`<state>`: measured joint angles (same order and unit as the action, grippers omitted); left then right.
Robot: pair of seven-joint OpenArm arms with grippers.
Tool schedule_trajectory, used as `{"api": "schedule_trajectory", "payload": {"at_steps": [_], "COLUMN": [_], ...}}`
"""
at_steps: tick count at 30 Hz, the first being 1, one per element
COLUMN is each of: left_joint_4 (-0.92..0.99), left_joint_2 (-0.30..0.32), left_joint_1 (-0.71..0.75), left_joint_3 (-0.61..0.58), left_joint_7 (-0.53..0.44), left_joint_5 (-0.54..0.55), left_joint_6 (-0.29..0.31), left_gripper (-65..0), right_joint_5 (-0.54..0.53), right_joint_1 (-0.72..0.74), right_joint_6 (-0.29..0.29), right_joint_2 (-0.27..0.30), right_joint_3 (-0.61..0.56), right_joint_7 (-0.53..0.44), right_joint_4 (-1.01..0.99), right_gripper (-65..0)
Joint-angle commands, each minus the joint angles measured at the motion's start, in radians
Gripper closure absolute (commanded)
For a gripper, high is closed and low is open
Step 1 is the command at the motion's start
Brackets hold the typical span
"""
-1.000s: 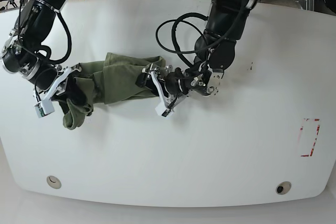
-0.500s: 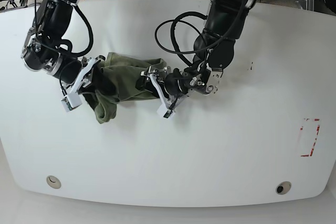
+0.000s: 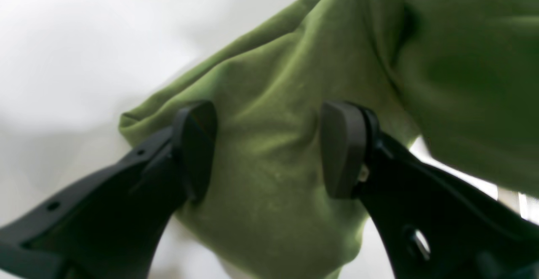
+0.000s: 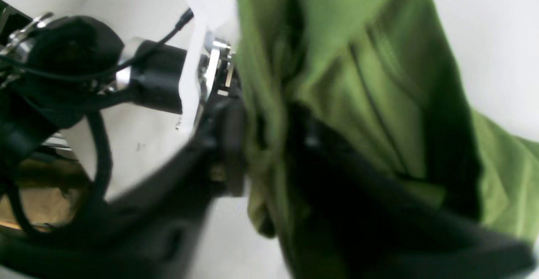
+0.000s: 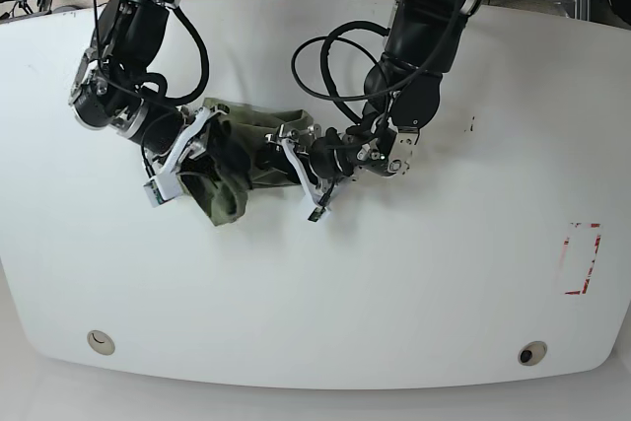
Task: Fold the T-shirt properly
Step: 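Grasp the strip end with the right gripper and fold it toward the left gripper, then release with the left gripper and press the bundled shirt flat with the right gripper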
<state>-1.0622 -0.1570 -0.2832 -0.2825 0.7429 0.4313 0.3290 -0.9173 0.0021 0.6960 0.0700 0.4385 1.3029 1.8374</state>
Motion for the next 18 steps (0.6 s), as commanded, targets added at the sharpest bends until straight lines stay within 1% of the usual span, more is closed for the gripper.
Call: {"api": "schedule_trajectory", "payload": {"at_steps": [1, 2, 3, 4, 6, 9, 12, 14, 16, 18], "left_joint_4": [-0.006, -0.006, -0.006, -0.006, -0.006, -0.006, -0.037, -0.108, -0.148, -0.192], "left_joint_2": [0.000, 0.000, 0.000, 0.000, 0.000, 0.021, 0.052, 0.092, 0.118, 0.168], "left_joint_1": [-0.009, -0.011, -0.011, -0.011, -0.012, -0.017, -0.018, -0.012, -0.012, -0.012], "left_joint_3": [0.001, 0.001, 0.001, 0.001, 0.001, 0.001, 0.001, 0.001, 0.001, 0.002], "left_joint_7": [0.034, 0.034, 0.033, 0.031, 0.030, 0.016, -0.001, -0.012, -0.012, -0.012], "left_joint_5": [-0.010, 0.018, 0.050, 0.077, 0.119, 0.185, 0.274, 0.355, 0.403, 0.466], "left_joint_6": [-0.023, -0.023, -0.023, -0.023, -0.023, -0.023, -0.023, -0.023, -0.023, -0.021], "left_gripper": [-36.9, -36.9, -36.9, -36.9, -36.9, -37.1, -37.1, -37.1, -37.1, -37.1], "right_joint_5": [0.030, 0.051, 0.065, 0.071, 0.074, 0.076, 0.070, 0.068, 0.068, 0.068], "right_joint_1": [0.020, 0.020, 0.020, 0.017, 0.014, 0.014, 0.011, -0.011, -0.018, -0.021], "right_joint_6": [0.002, 0.002, 0.002, 0.002, 0.002, 0.002, 0.002, 0.002, 0.002, 0.002], "right_joint_2": [-0.017, -0.023, -0.023, -0.023, -0.023, -0.019, 0.009, 0.020, 0.035, 0.054], "right_joint_3": [0.004, 0.007, 0.007, 0.007, 0.007, 0.012, 0.052, 0.096, 0.121, 0.133], "right_joint_7": [-0.032, -0.039, -0.056, -0.070, -0.087, -0.088, -0.088, -0.088, -0.088, -0.088], "right_joint_4": [0.017, 0.017, 0.017, 0.017, 0.015, 0.015, 0.023, 0.032, 0.035, 0.035], "right_gripper": [-33.6, -41.1, -47.1, -51.2, -55.3, -55.2, -55.2, -54.1, -53.0, -51.7]}}
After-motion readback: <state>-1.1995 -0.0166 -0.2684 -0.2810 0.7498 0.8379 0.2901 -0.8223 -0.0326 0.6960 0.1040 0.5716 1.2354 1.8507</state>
